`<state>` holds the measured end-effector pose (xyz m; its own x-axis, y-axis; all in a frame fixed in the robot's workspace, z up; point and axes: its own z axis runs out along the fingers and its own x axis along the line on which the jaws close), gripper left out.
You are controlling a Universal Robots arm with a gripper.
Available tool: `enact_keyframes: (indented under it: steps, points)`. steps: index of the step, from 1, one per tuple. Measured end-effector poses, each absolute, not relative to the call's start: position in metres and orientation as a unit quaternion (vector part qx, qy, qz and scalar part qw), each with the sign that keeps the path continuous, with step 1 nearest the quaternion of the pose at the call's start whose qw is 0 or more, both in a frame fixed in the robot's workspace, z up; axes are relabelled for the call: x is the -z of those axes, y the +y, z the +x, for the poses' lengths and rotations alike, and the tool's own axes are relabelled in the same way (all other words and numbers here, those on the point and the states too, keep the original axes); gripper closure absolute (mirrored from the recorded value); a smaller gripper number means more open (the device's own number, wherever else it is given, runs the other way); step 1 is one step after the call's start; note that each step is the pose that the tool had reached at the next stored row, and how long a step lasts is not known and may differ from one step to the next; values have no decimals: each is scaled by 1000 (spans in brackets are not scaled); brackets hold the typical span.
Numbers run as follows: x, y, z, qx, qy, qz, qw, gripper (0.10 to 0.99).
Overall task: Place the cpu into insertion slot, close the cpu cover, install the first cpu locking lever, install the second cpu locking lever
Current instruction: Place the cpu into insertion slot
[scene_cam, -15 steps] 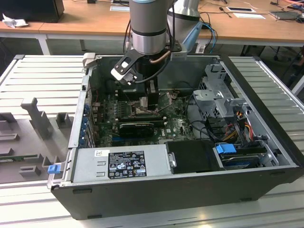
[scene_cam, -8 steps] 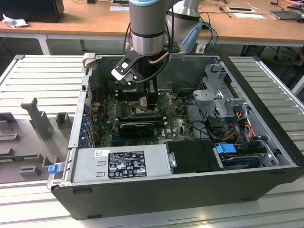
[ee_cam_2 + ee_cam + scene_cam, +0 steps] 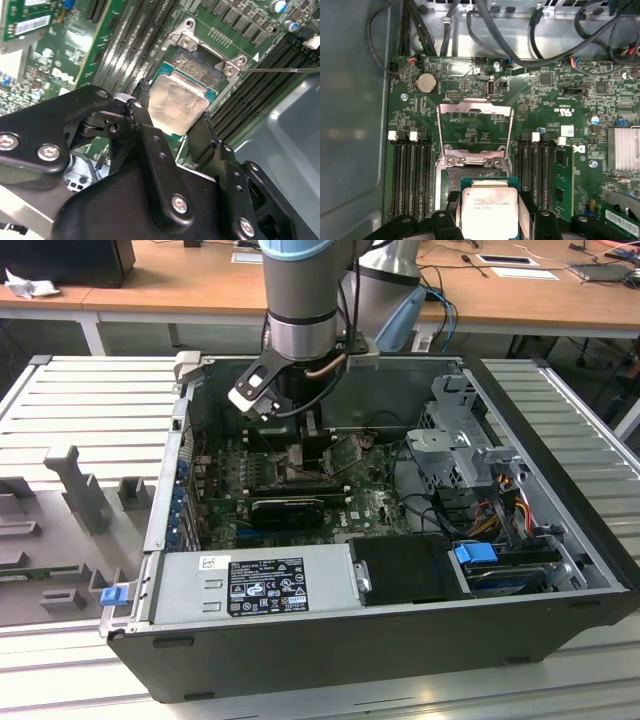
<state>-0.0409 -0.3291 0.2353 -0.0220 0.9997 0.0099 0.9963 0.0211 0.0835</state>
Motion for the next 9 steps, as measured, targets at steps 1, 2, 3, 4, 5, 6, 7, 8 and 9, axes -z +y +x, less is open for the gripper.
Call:
enact_keyframes:
  steps: [1,2,3,4,5,6,7,8,9]
  points:
    - [-234,-328,-42,-33,714,699,26,545]
    - [-232,-326,-43,-33,714,699,26,545]
    - [-231,-326,-43,-33,714,699,26,545]
    - [-229,-325,-44,-33,714,699,26,545]
    - [-227,-324,-44,-33,714,699,26,545]
    - [-223,-323,-45,-33,714,699,26,545]
    - [-220,-323,-45,-33,714,699,26,545]
    - [-218,-323,-45,-33,712,701,26,545]
    - [-217,-323,-45,-33,710,703,26,545]
